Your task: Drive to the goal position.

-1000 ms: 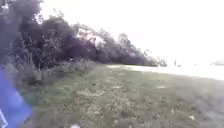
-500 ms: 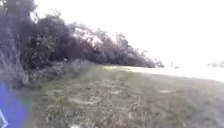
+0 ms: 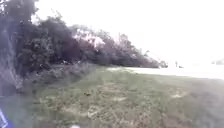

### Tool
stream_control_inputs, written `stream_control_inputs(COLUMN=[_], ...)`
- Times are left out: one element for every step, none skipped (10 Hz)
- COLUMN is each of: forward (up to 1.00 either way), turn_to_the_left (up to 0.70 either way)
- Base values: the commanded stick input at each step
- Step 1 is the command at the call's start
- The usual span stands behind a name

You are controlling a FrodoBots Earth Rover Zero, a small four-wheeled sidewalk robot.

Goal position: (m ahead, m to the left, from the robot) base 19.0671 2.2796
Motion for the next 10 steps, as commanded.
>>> stream_control_inputs(forward=[0.7, 0.7, 0.7, 0.7, 0.7, 0.7, 0.7, 0.7, 0.7, 0.7], turn_to_the_left=[-0.31, -0.17, -0.17, -0.25, -0.33, -0.35, -0.35, -0.35, -0.35, 0.0])
